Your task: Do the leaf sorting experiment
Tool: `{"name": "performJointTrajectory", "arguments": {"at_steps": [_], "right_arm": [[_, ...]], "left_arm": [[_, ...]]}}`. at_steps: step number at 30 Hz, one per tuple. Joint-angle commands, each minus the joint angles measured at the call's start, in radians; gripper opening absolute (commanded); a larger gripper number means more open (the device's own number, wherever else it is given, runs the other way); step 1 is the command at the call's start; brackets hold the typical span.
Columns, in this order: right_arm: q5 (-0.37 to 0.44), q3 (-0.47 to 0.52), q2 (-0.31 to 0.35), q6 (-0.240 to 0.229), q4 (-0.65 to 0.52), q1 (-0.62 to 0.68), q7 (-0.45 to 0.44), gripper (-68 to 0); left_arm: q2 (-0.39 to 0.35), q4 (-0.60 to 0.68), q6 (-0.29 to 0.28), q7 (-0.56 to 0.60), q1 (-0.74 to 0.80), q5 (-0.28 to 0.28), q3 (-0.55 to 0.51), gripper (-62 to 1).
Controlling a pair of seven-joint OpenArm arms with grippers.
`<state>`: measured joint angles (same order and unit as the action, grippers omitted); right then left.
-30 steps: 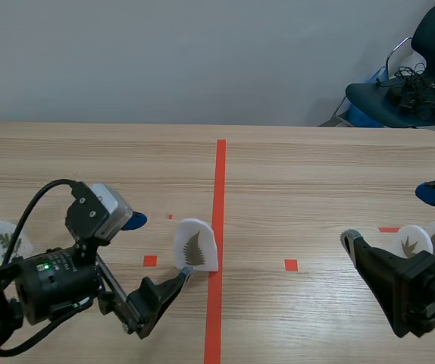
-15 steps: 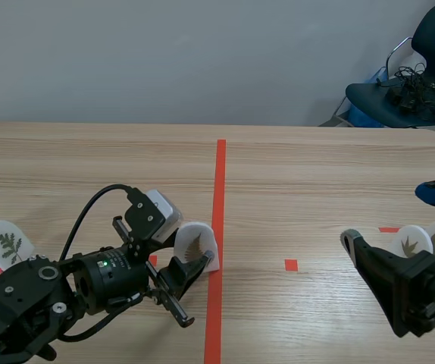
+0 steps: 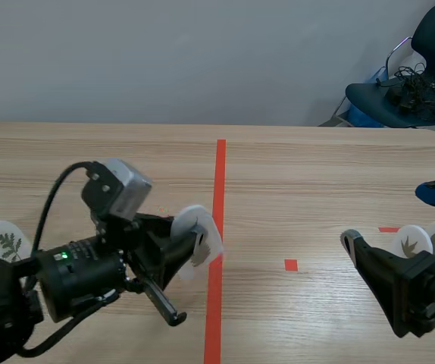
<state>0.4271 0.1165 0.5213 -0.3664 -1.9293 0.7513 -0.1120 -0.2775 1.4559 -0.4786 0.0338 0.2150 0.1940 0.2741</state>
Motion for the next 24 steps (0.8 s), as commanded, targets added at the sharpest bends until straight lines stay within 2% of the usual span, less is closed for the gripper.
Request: {"name": "performJointTrajectory", "arguments": {"at_steps": [1,5,7,9,18,24], "right_arm": [[0.007,0.008,0.002,-0.001,-0.022,-0.003,-0.018,0.4],[0.007,0.008,0.002,-0.001,-0.022,-0.003,-0.016,0.4],[0.007,0.008,0.002,-0.001,-0.022,-0.003,-0.014,0.4],[0.007,0.008,0.002,-0.001,-0.022,-0.003,-0.014,0.4],[0.007,0.008,0.002,-0.001,-0.022,-0.003,-0.015,0.4],[0.007,0.008,0.002,-0.001,-0.022,-0.003,-0.015,0.4]], "left_arm": [[-0.008,0.066,0.026,0.017,0.085,0.031,-0.084,-57.5],[0.001,0.116,0.094,0.021,0.226,0.159,-0.254,-57.5],[0.017,0.094,0.153,0.022,0.257,0.163,-0.323,-57.5],[0.024,0.057,0.175,0.031,0.261,0.163,-0.364,-57.5],[0.028,-0.172,0.209,0.101,0.144,0.162,-0.421,-57.5],[0.027,-0.265,0.229,0.109,0.080,0.162,-0.468,-56.1]]}}
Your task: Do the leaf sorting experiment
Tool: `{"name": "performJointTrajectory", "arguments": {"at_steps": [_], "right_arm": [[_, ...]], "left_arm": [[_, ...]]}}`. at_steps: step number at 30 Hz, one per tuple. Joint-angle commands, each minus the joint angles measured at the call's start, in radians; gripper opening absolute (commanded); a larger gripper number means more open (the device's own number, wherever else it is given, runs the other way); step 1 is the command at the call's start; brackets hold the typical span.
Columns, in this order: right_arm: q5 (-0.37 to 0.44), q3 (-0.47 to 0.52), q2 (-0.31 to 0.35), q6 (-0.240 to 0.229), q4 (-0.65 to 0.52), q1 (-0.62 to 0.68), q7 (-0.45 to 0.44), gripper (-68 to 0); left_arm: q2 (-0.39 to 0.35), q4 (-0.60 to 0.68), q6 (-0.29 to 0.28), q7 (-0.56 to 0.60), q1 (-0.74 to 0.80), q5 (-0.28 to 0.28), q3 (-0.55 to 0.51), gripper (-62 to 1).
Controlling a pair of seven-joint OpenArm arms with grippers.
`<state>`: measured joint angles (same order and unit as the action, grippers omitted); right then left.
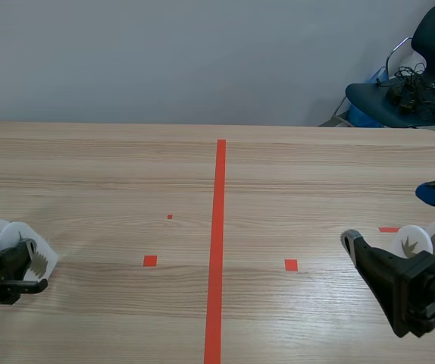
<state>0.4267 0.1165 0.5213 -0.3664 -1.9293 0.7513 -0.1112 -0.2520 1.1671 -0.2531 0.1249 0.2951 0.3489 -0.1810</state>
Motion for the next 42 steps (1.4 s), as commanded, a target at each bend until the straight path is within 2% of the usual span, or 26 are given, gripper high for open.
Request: {"name": "performJointTrajectory", "arguments": {"at_steps": [1,4,8,10,11,13,17,19,22,24,28,34,39,42], "right_arm": [[0.008,0.008,0.002,-0.001,-0.022,-0.003,-0.016,0.4],[0.008,0.008,0.002,-0.001,-0.022,-0.003,-0.016,0.4],[0.008,0.008,0.002,-0.001,-0.022,-0.003,-0.016,0.4],[0.008,0.008,0.002,-0.001,-0.022,-0.003,-0.016,0.4],[0.008,0.008,0.002,-0.001,-0.022,-0.003,-0.016,0.4],[0.008,0.008,0.002,-0.001,-0.022,-0.003,-0.016,0.4],[0.008,0.008,0.002,-0.001,-0.022,-0.004,-0.016,0.4],[0.008,0.008,0.002,-0.001,-0.022,-0.004,-0.016,0.4],[0.008,0.008,0.002,-0.001,-0.022,-0.004,-0.016,0.4],[0.008,0.008,0.002,-0.001,-0.022,-0.004,-0.015,0.4],[0.008,0.008,0.002,-0.001,-0.022,-0.004,-0.015,0.4],[0.008,0.008,0.002,-0.001,-0.022,-0.004,-0.015,0.4],[0.007,0.008,0.002,-0.001,-0.022,-0.007,-0.015,0.4],[0.007,0.006,0.002,-0.026,-0.022,-0.037,0.013,0.4]], "left_arm": [[0.002,0.016,0.004,0.018,-0.006,0.007,-0.021,-54.7],[0.001,0.008,0.004,0.018,-0.010,0.007,-0.037,-48.5],[-0.001,0.009,-0.009,0.016,-0.007,0.007,-0.044,-28.3],[-0.003,0.024,-0.060,0.013,0.000,0.008,-0.056,-20.0],[-0.007,0.046,-0.105,0.013,0.010,0.015,-0.065,-18.1],[-0.018,0.111,-0.192,0.003,0.040,0.067,-0.088,-17.3],[-0.034,0.321,-0.347,-0.093,0.114,0.175,-0.177,-15.1],[-0.034,0.432,-0.398,-0.134,0.150,0.195,-0.219,-8.6],[-0.036,0.560,-0.424,-0.169,0.188,0.194,-0.237,1.4],[-0.037,0.610,-0.443,-0.193,0.196,0.189,-0.232,1.4],[-0.037,0.652,-0.443,-0.220,0.196,0.186,-0.207,1.4],[-0.045,0.652,-0.443,-0.220,0.195,0.161,-0.126,1.4],[-0.045,0.652,-0.443,-0.222,0.195,0.160,-0.105,1.4],[-0.054,0.652,-0.443,-0.228,0.196,0.160,-0.103,1.4]]}}
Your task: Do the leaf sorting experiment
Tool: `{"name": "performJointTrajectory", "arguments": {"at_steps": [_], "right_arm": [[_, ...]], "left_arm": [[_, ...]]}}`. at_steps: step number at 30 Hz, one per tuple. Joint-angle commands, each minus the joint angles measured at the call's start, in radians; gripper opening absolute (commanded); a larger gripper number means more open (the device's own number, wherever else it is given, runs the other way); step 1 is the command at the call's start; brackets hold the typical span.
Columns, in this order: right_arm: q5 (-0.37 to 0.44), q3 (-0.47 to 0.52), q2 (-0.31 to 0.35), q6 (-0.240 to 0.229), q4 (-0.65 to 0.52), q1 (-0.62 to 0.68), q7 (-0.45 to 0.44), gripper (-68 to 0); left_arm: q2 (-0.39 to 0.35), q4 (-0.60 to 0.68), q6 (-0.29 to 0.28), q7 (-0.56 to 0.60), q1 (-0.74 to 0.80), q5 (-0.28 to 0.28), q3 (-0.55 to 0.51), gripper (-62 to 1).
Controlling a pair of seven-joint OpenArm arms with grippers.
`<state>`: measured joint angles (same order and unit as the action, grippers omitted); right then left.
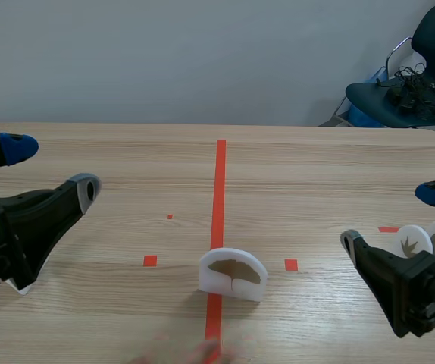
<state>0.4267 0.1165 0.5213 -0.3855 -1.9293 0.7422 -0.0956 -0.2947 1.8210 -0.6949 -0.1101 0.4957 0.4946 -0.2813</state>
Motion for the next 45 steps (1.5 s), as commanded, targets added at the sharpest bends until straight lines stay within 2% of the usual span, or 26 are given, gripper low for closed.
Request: {"name": "performJointTrajectory", "arguments": {"at_steps": [1,3,6,10,15,19,21,23,29,31,34,38,42,45], "right_arm": [[0.007,0.002,0.002,-0.025,-0.022,-0.045,0.023,0.4],[0.006,-0.023,0.002,-0.050,-0.018,-0.085,0.068,0.4],[0.003,-0.101,0.002,-0.054,0.010,-0.148,0.094,0.4],[-0.075,-0.259,-0.014,-0.054,0.109,-0.252,0.085,0.4],[-0.204,-0.447,-0.101,-0.054,0.316,-0.417,0.018,0.4],[-0.272,-0.543,-0.187,-0.050,0.466,-0.524,-0.001,0.4],[-0.273,-0.571,-0.219,-0.050,0.531,-0.560,0.000,-5.6],[-0.285,-0.584,-0.237,-0.050,0.573,-0.577,0.009,-16.3],[-0.286,-0.575,-0.239,-0.049,0.582,-0.579,0.006,-51.4],[-0.286,-0.561,-0.239,-0.050,0.573,-0.578,0.008,-60.1],[-0.285,-0.520,-0.233,-0.051,0.520,-0.557,0.027,-62.9],[-0.227,-0.412,-0.210,-0.050,0.338,-0.459,0.086,-62.9],[-0.165,-0.242,-0.209,-0.049,0.199,-0.314,0.098,-62.9],[-0.093,-0.106,-0.214,-0.048,0.175,-0.242,0.098,-62.9]], "left_arm": [[-0.017,-0.002,-0.001,0.008,-0.005,0.014,-0.003,1.4],[-0.031,-0.002,-0.001,0.008,-0.005,0.015,-0.003,1.4],[-0.047,-0.002,-0.001,0.008,-0.005,0.014,-0.003,1.4],[-0.053,-0.002,-0.001,0.008,-0.005,0.015,-0.003,1.4],[-0.053,-0.002,-0.001,0.008,-0.005,0.015,-0.003,1.4],[-0.053,-0.002,-0.001,0.008,-0.005,0.015,-0.003,1.4],[-0.053,-0.002,-0.001,0.008,-0.005,0.015,-0.003,1.4],[-0.053,-0.002,-0.001,0.008,-0.005,0.015,-0.003,1.4],[-0.053,-0.002,-0.001,0.016,-0.006,0.015,-0.003,1.4],[-0.053,-0.002,-0.001,0.016,-0.006,0.015,-0.003,1.4],[-0.053,-0.002,-0.001,0.016,-0.006,0.015,-0.003,1.4],[-0.053,-0.002,-0.001,0.016,-0.006,0.015,-0.003,1.4],[-0.053,-0.002,-0.001,0.032,-0.006,0.015,-0.003,1.4],[-0.053,-0.002,-0.001,0.033,-0.009,0.015,-0.003,1.4]]}}
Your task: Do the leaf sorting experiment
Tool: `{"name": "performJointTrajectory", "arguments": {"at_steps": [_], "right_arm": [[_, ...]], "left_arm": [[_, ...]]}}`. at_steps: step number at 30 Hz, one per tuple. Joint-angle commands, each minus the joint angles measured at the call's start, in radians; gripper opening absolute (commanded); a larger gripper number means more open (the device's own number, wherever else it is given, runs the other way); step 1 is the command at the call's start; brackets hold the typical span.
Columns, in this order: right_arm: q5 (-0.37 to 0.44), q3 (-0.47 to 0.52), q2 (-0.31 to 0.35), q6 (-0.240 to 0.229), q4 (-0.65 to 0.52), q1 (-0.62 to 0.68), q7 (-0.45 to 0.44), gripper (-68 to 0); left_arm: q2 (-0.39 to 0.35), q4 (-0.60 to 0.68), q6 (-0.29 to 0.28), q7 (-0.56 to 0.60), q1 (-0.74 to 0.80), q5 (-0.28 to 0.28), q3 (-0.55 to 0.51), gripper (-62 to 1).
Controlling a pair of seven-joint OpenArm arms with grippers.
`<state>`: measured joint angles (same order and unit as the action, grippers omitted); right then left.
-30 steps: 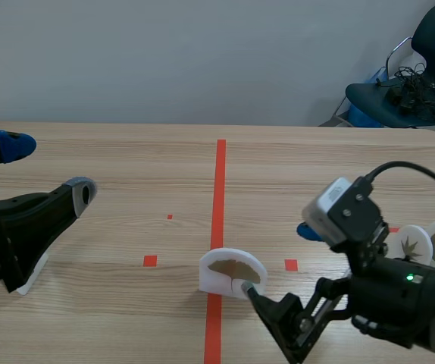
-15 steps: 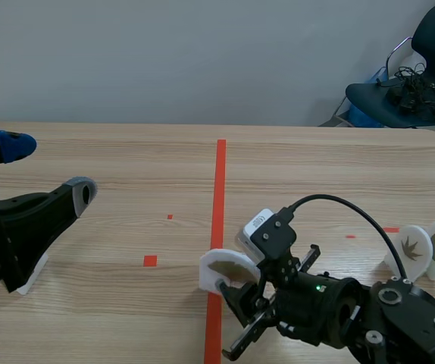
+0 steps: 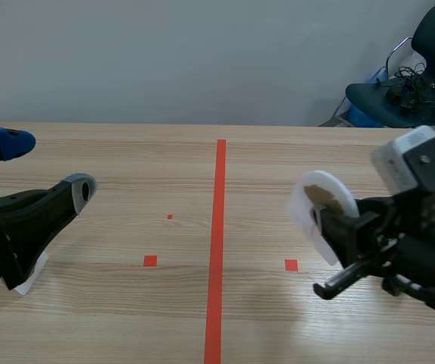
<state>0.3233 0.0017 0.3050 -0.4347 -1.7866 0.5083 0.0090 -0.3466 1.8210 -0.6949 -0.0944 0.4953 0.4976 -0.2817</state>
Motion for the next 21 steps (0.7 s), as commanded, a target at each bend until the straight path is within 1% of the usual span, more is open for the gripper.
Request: {"name": "performJointTrajectory", "arguments": {"at_steps": [1,4,6,9,10,12,14,16,17,20,21], "right_arm": [[0.016,0.053,0.000,0.012,0.035,0.000,0.001,-62.9],[0.046,0.158,0.000,0.062,0.064,-0.002,0.006,-62.9],[0.069,0.202,0.000,0.064,0.107,-0.035,0.009,-62.9],[0.071,0.223,0.000,0.064,0.199,-0.102,0.011,-62.9],[0.071,0.222,0.001,0.059,0.235,-0.126,0.011,-62.9],[0.071,0.222,0.001,0.034,0.305,-0.170,0.005,-62.9],[0.075,0.223,0.001,0.014,0.353,-0.204,0.003,-62.9],[0.075,0.226,0.003,0.014,0.363,-0.214,0.000,-62.9],[0.079,0.234,0.005,0.005,0.360,-0.215,-0.003,-62.9],[0.093,0.275,0.008,-0.030,0.347,-0.215,-0.004,-62.9],[0.103,0.293,0.008,-0.054,0.343,-0.214,-0.004,-62.9]], "left_arm": [[-0.001,-0.002,-0.001,0.019,-0.008,0.012,-0.003,1.4],[-0.001,-0.002,-0.001,0.019,-0.008,0.012,-0.003,1.4],[-0.001,-0.002,-0.001,0.020,-0.008,0.013,-0.003,1.4],[-0.001,-0.002,-0.001,0.023,-0.008,0.015,-0.003,1.4],[-0.001,-0.002,-0.001,0.023,-0.008,0.015,-0.003,1.4],[-0.001,-0.002,-0.001,0.023,-0.008,0.015,-0.003,1.4],[-0.001,-0.002,-0.001,0.023,-0.008,0.015,-0.003,1.4],[-0.001,-0.002,-0.001,0.023,-0.008,0.015,-0.003,1.4],[-0.001,-0.002,-0.001,0.023,-0.008,0.015,-0.003,1.4],[-0.001,-0.002,-0.001,0.023,-0.008,0.015,-0.003,1.4],[-0.001,-0.002,-0.001,0.023,-0.008,0.015,-0.003,1.4]]}}
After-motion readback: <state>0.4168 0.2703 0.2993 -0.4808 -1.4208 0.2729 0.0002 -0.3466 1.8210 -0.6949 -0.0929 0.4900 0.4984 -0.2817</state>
